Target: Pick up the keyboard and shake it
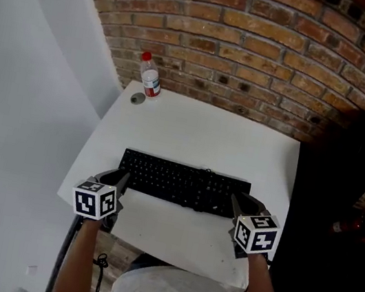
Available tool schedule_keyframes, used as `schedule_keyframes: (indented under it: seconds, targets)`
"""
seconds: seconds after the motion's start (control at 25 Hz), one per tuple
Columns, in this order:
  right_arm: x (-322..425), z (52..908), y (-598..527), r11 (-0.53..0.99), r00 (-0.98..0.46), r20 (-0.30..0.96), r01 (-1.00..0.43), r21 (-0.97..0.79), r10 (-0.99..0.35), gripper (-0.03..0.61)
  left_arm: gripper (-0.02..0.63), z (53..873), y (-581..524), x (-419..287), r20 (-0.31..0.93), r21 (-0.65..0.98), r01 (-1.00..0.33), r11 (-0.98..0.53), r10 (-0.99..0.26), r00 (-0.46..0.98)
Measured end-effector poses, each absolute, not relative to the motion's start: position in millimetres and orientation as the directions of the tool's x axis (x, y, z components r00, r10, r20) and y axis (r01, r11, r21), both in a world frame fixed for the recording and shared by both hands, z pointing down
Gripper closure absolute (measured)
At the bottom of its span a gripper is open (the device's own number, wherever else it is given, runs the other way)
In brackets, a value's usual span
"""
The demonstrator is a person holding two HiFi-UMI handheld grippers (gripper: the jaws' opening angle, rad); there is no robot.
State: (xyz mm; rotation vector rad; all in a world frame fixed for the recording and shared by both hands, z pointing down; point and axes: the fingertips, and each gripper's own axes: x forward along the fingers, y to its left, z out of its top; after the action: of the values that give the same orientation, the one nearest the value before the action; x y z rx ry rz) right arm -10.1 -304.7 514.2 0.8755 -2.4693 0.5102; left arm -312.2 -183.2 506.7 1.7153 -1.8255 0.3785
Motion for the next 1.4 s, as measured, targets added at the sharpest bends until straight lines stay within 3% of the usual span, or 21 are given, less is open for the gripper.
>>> schedule_keyframes:
  seconds: [0.6,1.04,1.4]
  targets:
    - [-5.1,525.6,-331.9,0.582,-0.564,0.591,-0.791,-0.186,-0.577,0.383,0.371,553.6,-230.9,-373.0,0.674,0.288,-0.957,0.023,-0.715,0.186]
    - [3.3,544.6,-342.4,0.509,-0.544,0.651,-0.817,-0.269,-0.529,0.258,0.271,559.9,-248.8,-367.7,0.661,0.371,-0.928,-0.038,-0.691,0.292]
    - [1.1,573.2,-351.8,0.459,-0.552,0.702,-0.818,-0.348,-0.451,0.186,0.242,570.9,-255.7,-352.0,0.692,0.392,-0.918,-0.064,-0.637,0.34]
